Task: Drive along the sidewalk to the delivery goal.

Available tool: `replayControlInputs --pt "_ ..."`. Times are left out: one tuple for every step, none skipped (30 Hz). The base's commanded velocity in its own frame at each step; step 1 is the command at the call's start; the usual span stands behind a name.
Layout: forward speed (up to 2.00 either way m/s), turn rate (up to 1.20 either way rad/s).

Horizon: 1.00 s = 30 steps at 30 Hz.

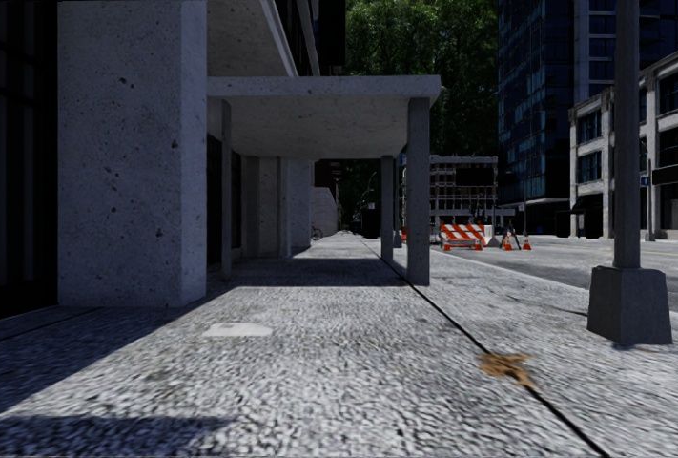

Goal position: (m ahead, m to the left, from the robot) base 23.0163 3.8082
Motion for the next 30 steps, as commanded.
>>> replayControlInputs --pt "2.00 0.00" --pt "2.00 0.00" --pt "2.00 0.00" --pt "2.00 0.00" --pt "2.00 0.00" --pt "2.00 0.00" --pt "2.00 0.00" --pt "2.00 0.00" --pt "2.00 0.00" --pt "2.00 0.00" --pt "2.00 0.00" --pt "2.00 0.00" --pt "2.00 0.00" --pt "2.00 0.00" --pt "2.00 0.00" --pt "2.00 0.00" --pt "2.00 0.00" --pt "2.00 0.00" --pt "2.00 0.00" --pt "2.00 0.00" --pt "2.00 0.00" --pt "2.00 0.00" --pt "2.00 0.00" --pt "2.00 0.00" --pt "2.00 0.00" --pt "2.00 0.00" --pt "2.00 0.00" --pt "2.00 0.00" --pt "2.00 0.00" --pt "2.00 0.00"
